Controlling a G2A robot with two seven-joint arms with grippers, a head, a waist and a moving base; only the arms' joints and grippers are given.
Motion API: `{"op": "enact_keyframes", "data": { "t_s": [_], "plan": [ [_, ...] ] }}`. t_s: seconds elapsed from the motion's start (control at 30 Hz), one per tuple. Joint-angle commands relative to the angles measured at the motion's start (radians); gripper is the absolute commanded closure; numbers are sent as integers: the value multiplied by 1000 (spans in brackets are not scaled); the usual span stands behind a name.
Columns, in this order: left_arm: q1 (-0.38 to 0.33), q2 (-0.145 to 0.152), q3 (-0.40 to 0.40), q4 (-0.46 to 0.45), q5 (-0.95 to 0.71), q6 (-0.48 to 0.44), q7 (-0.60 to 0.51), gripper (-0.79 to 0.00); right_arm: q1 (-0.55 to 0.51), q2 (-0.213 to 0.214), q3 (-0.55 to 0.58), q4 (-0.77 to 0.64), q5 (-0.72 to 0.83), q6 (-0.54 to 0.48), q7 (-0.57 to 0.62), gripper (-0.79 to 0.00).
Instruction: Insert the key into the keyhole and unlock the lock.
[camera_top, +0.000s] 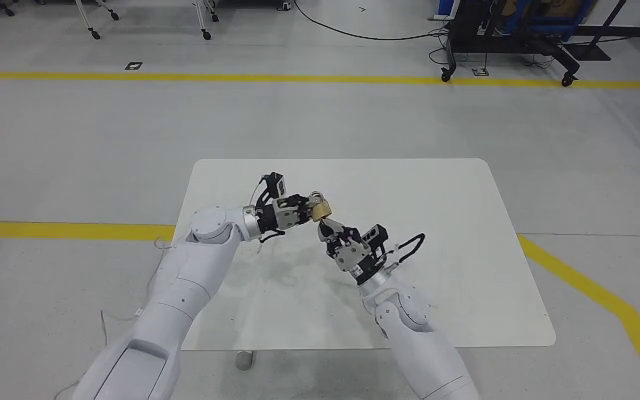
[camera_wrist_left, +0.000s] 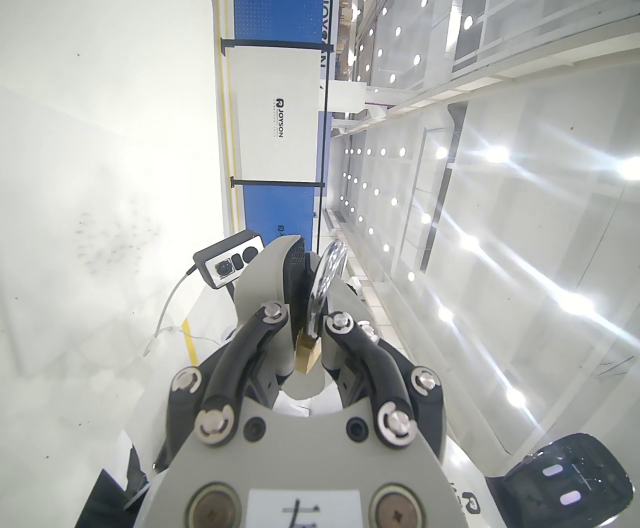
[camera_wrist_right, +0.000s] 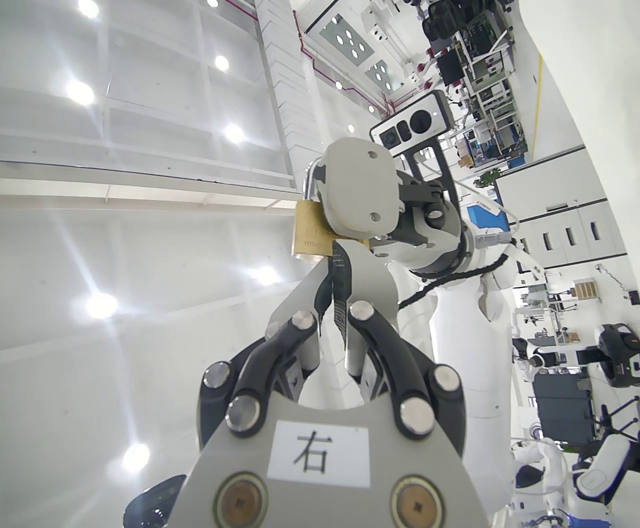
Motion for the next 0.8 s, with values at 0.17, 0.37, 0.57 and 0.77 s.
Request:
{"op": "enact_keyframes", "data": {
  "t_s": [0.17,0.37,0.57,0.77],
  "plan": [
    [26,8,-5,-52,66,-81,45,0,8,3,18,24,164,99,102,0],
    [50,16,-24,-87,79,-119,79,0,31,13,57,76,300,229,264,0],
    [63,20,-34,-107,86,-121,97,0,42,18,66,98,276,200,254,-231],
    [71,25,-45,-117,112,-109,146,0,-28,24,75,13,115,-32,171,-785]
  ]
}}
